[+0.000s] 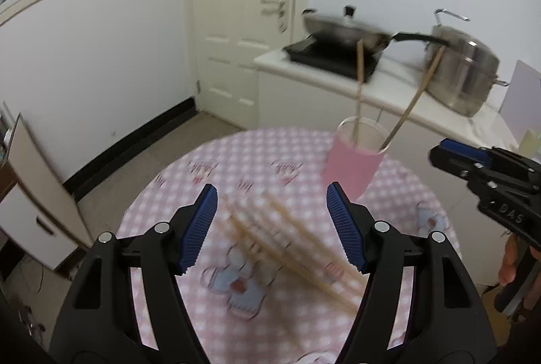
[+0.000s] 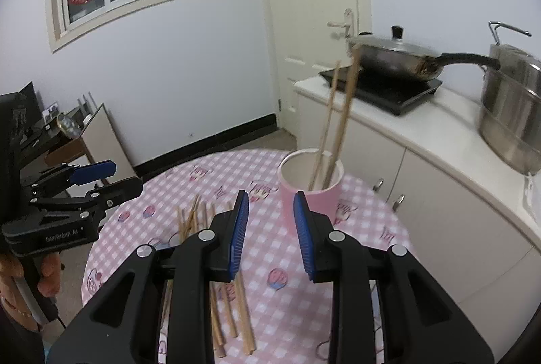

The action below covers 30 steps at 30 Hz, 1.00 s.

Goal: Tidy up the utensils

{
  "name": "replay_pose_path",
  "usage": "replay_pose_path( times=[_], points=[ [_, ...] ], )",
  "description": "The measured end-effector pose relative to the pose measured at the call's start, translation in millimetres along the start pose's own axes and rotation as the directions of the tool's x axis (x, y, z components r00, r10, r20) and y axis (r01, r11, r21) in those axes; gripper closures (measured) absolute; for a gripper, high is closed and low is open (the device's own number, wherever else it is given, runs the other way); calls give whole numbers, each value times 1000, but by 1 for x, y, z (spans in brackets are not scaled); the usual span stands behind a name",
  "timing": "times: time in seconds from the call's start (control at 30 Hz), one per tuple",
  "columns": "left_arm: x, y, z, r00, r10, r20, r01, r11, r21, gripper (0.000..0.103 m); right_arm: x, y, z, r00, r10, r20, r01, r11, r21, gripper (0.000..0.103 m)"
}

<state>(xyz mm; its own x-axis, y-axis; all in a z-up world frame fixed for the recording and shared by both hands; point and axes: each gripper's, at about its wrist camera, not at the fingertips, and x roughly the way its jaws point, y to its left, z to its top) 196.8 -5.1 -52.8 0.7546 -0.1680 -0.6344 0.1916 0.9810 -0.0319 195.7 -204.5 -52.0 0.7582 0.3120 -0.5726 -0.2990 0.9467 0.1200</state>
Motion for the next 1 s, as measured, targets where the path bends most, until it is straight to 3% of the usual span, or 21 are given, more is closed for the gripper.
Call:
replay_pose_path(
  times=[0.17,0.37,0.5,0.77,1.0],
  points=[
    [14,21,-22,996,17,-92,-20,999,-42,36,18,16,-16,998,22,-57,-23,999,-22,77],
    [46,43,-45,974,-21,-225,-12,989,-145,36,47,29,-33,989,38,-141,-44,998,-42,77],
    [67,50,-51,960,-63,-274,0,974,-225,36,67,35,-41,980,40,-194,-51,997,-52,77],
    [109,66,-55,942,-67,-329,-46,945,-323,36,102,33,-52,964,45,-263,-61,997,-51,77],
    [132,84,-53,939,-57,-339,-90,910,-404,56,123,32,-48,957,60,-285,-79,995,-55,77]
  ],
)
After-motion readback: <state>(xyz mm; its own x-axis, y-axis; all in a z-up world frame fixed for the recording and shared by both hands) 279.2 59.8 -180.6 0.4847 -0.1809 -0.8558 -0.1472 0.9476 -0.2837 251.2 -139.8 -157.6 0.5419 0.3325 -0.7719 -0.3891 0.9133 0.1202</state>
